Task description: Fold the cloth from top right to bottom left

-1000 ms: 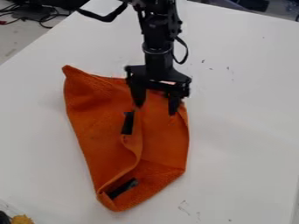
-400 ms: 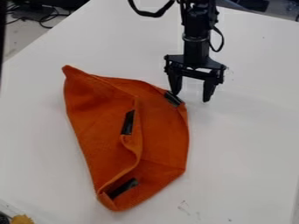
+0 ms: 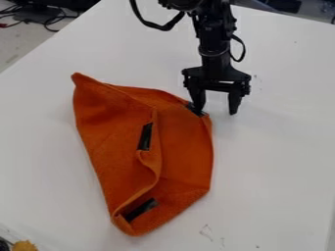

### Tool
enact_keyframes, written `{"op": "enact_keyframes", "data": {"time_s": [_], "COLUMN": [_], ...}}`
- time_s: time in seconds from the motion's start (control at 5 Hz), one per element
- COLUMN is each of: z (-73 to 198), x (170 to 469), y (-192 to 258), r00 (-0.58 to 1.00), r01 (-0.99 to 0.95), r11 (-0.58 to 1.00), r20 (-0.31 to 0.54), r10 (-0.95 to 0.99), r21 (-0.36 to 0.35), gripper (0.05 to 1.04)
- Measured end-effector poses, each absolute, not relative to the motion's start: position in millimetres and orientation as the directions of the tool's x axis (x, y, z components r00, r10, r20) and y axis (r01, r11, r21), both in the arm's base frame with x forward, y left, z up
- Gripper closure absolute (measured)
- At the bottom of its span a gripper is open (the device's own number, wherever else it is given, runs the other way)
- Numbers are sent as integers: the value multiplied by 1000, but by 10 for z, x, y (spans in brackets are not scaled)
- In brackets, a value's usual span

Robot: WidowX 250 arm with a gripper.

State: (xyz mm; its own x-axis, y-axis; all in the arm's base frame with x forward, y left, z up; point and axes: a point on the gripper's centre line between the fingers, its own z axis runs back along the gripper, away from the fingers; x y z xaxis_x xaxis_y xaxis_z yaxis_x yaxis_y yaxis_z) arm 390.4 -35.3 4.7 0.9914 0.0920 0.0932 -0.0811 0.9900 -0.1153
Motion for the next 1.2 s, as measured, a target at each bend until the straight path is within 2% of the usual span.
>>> {"op": "enact_keyframes", "data": {"time_s": [0.6,0.8,1.2], "z": [308,329,71], "x": [4058,3997,3738], "y": [-304,-273,-13], "r00": [994,994,986], "r01": [-18,-37,-139], "r11": [1000,999,988], "r20": [107,103,87], "r10": [17,35,145], "r21": [6,18,-66], "gripper": [83,83,83]}}
